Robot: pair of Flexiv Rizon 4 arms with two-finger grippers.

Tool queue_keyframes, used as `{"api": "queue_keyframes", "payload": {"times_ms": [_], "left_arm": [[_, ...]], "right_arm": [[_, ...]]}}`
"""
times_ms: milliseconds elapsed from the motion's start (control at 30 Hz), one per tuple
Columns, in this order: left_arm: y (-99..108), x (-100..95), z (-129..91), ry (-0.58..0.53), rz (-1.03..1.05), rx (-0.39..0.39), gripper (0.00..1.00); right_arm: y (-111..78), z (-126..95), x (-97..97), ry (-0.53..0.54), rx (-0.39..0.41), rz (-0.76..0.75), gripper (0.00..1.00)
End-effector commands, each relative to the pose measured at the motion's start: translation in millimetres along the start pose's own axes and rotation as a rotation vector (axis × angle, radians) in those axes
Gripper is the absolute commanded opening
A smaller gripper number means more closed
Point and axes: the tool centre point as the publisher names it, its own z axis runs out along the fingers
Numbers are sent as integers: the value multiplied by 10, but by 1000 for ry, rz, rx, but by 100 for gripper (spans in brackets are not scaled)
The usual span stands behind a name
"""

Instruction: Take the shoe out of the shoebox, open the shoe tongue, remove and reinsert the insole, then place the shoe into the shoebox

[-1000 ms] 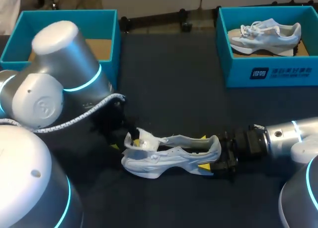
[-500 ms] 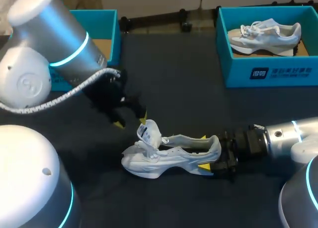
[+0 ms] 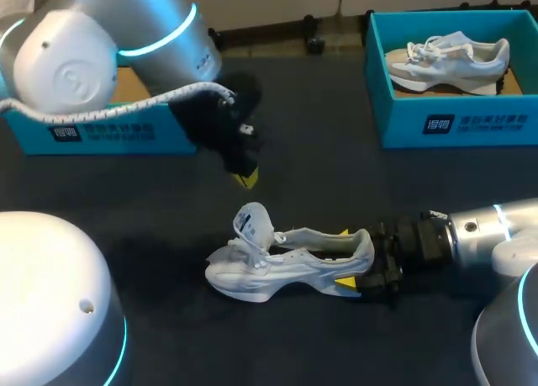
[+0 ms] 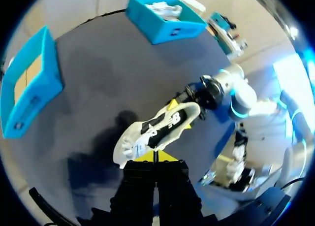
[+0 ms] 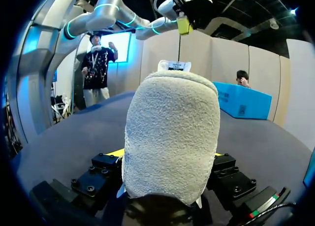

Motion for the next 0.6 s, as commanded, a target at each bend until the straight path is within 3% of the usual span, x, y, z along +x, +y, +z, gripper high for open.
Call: {"api": "queue_keyframes", "payload": {"times_ms": [33,233,433,600], "left_arm": [[-105,107,-21,-50,193,-177,0],[-97,257,-26,-39,388,-264,0],[15,416,8,-53,519,-281,0],[26,427,12,-36,516,-293,0]], "right_arm": [[1,14,19,1,5,0,0],[1,14,19,1,5,0,0],[1,14,19,1,5,0,0],[1,14,19,1,5,0,0]]}}
